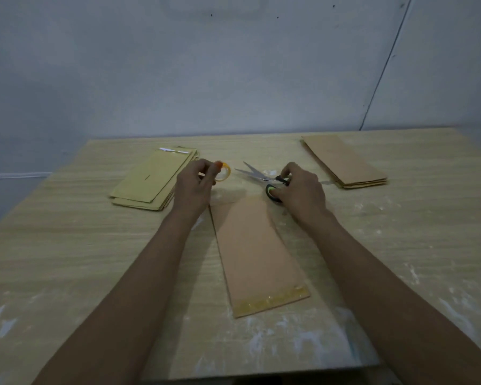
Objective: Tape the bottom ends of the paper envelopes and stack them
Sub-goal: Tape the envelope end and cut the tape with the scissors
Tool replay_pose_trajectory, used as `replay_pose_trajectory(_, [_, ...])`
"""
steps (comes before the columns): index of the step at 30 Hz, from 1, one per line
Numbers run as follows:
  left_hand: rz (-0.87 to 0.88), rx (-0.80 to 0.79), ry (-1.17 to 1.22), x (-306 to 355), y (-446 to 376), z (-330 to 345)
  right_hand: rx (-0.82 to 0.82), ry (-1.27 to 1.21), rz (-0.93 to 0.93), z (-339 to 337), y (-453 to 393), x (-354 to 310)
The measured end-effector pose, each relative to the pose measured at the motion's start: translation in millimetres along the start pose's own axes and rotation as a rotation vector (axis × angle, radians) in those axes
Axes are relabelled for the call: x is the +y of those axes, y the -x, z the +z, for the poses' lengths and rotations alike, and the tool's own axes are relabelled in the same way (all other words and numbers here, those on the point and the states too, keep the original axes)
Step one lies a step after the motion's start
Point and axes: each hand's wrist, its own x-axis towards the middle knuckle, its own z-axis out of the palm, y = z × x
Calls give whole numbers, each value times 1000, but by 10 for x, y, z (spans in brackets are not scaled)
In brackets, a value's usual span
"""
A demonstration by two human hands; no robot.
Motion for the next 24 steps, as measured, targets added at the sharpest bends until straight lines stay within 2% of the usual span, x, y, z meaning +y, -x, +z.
replay_pose_trajectory(6, [-78,-125,-188,-125,-153,278,-22,41,-61,88,-238,50])
replay_pose_trajectory(10, [-79,-138,-378,-191,-188,350,-10,137,-125,133,-275,69])
replay_pose_trajectory(14, [-67,-131,-354,-272,-192,327,9,162,-160,174,-254,81])
replay_pose_trajectory(24, [-69,-138,-320,-244,-182,295,104,50,-292,289,-156,44])
